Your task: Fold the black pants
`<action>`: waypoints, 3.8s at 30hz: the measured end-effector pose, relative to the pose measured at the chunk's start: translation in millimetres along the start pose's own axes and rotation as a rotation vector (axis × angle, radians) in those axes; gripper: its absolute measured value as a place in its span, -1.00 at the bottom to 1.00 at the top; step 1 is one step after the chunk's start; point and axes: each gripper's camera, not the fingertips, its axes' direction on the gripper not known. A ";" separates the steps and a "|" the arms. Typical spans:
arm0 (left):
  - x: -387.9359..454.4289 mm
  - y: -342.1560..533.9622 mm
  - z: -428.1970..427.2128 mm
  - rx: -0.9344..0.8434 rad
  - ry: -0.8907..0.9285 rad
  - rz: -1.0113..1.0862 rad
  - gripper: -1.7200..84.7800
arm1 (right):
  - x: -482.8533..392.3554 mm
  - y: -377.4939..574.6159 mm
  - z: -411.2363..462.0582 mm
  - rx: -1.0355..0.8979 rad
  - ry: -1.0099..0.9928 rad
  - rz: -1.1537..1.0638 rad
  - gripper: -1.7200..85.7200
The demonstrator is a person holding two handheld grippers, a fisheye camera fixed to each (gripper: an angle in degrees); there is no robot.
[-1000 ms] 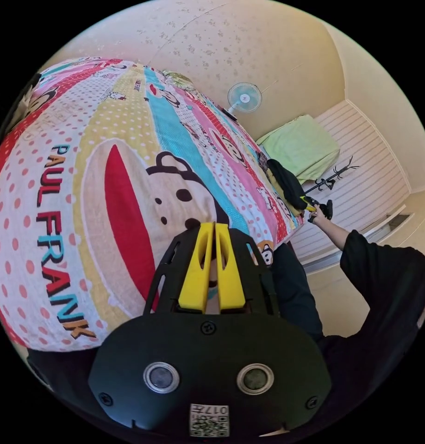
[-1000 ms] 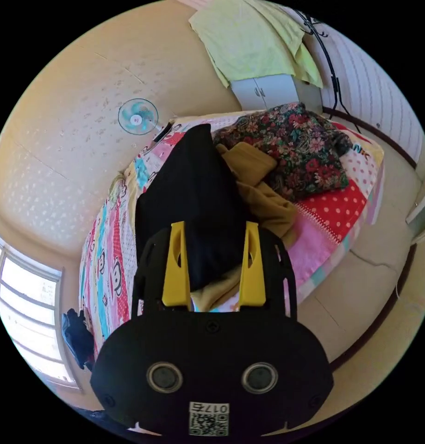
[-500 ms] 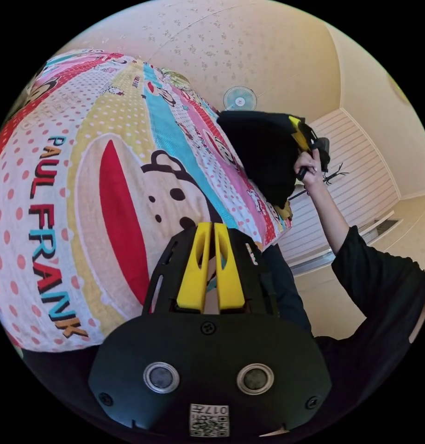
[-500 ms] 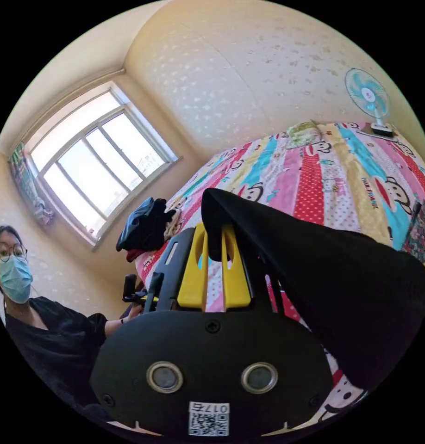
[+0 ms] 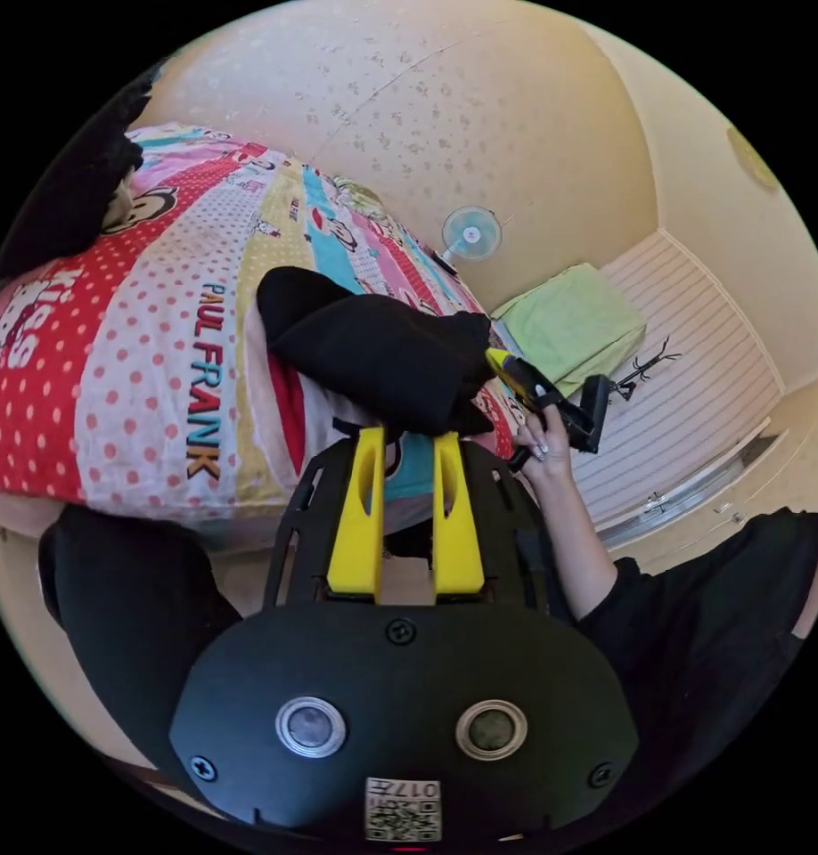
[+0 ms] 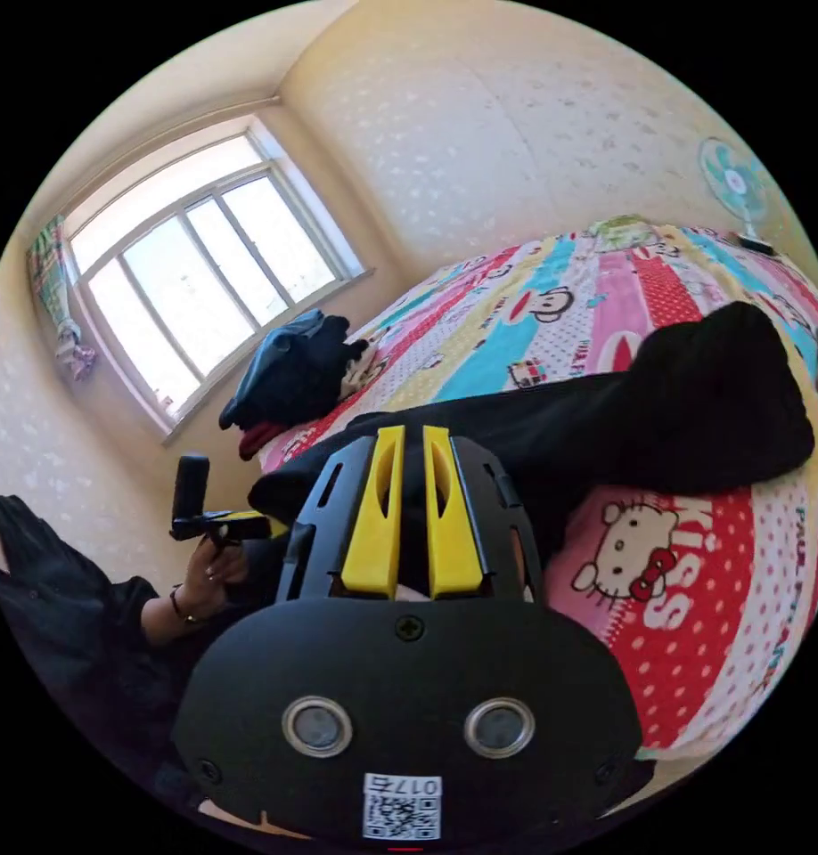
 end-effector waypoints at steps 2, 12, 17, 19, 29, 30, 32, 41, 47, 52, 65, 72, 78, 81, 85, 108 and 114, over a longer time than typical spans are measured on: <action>-2.0 21.3 -8.2 0.046 -0.007 -0.076 -0.76 | 38.8 25.1 -26.7 0.095 0.095 0.158 -0.87; 84.3 -12.6 38.9 0.042 -0.113 0.091 -0.72 | 133.8 65.0 -79.0 0.244 0.163 0.487 -0.74; 193.8 -95.3 219.9 -0.418 0.062 0.428 -0.70 | 137.8 60.4 -87.2 0.275 0.123 0.465 -0.72; 231.0 -116.8 274.7 -0.495 0.103 0.500 -0.69 | 142.5 72.7 -97.8 0.334 0.164 0.531 -0.71; 322.9 -146.4 569.3 -0.711 -0.427 0.659 -0.68 | 158.9 115.0 -131.1 0.550 0.181 0.638 -0.72; 321.1 -143.3 577.1 -0.703 -0.464 0.666 -0.71 | 159.0 114.9 -127.9 0.536 0.174 0.640 -0.72; 325.0 -133.7 586.3 -0.645 -0.528 0.695 -0.80 | 157.0 114.7 -123.3 0.518 0.170 0.640 -0.71; 398.0 -138.3 476.7 -0.375 -0.408 0.690 -0.95 | 127.5 133.0 -105.3 0.510 0.157 0.635 -0.70; 440.4 -143.9 320.6 -0.130 -0.319 0.622 -0.96 | 102.2 149.4 -78.3 0.501 0.046 0.619 -0.66; 468.3 -123.3 202.0 0.022 -0.247 0.587 -0.97 | 58.8 165.8 -42.3 0.496 -0.065 0.563 -0.57; 550.9 -30.3 -130.9 0.628 -0.258 0.585 -0.97 | -166.5 152.2 -76.9 0.625 -0.552 0.038 -0.72; 572.2 -22.4 -275.7 0.801 -0.076 0.571 -0.97 | -375.1 98.3 -209.3 0.822 -0.345 -0.244 -0.77; 599.7 -56.0 -371.1 0.813 0.161 0.603 -0.96 | -530.8 69.9 -289.4 1.015 -0.132 -0.431 -0.78; 619.7 -78.6 -406.9 0.814 0.239 0.602 -0.96 | -594.9 55.9 -317.0 1.087 -0.060 -0.501 -0.77; 649.5 -105.6 -449.1 0.788 0.381 0.672 -0.96 | -662.8 48.6 -338.1 1.234 0.047 -0.571 -0.78; 444.5 -588.6 -205.9 0.533 -0.015 0.089 -0.85 | -374.6 -417.4 30.2 0.360 0.829 -0.226 -0.73; 267.5 -538.8 -60.4 0.233 -0.254 0.017 -0.81 | -195.0 -307.1 121.4 0.120 0.668 -0.212 -0.75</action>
